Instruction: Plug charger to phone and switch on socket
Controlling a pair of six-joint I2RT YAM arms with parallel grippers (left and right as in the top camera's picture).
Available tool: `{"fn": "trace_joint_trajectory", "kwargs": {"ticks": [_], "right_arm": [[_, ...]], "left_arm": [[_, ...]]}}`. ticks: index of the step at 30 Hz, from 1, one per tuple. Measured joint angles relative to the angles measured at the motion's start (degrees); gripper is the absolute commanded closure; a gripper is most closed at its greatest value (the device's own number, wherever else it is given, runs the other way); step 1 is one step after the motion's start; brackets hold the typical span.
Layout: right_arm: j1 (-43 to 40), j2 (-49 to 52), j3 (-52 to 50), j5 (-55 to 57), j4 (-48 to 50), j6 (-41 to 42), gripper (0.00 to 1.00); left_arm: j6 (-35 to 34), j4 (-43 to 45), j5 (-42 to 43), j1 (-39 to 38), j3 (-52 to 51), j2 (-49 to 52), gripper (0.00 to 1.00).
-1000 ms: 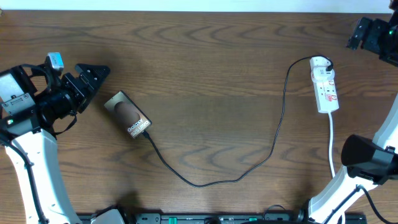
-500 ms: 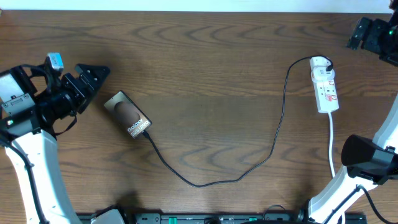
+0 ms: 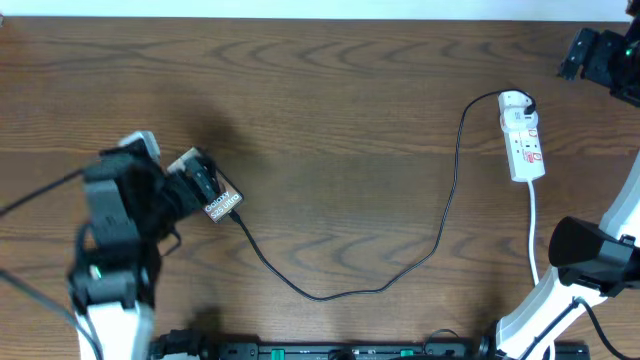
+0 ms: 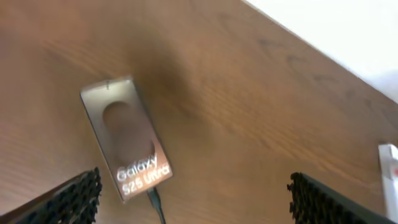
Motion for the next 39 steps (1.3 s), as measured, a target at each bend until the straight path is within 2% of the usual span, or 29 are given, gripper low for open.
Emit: {"fn": "trace_joint_trajectory", "kwargs": {"ticks": [4,11,18,28,34,39], "right_arm": [[0.0,0.0,0.0,0.0,0.0,0.0,0.01],[0.0,0.0,0.0,0.0,0.0,0.0,0.01],[0.0,0.0,0.0,0.0,0.0,0.0,0.01],[0.0,0.0,0.0,0.1,0.0,0.0,0.01],[0.0,0.0,0.0,0.1,0.0,0.0,0.01],[0.0,0.0,0.0,0.1,0.0,0.0,0.01]], "left_arm": [[0.0,9.4,-4.3,-3.7,-7.8,-11.0,0.06],[0.0,25.6,-7.1,-4.2,-20.1,-26.5,0.06],[0.0,34.8,-7.6,-4.2,-31.3,-36.8,0.06],[0.2,39.2,-8.5,-4.2,-45.3,-47.7,0.06],[2.0,32.3,-8.5,-4.2,-46.6,-48.0,0.05],[3.2,30.9,-9.7,-4.2,-46.2,-48.0,0.06]]}}
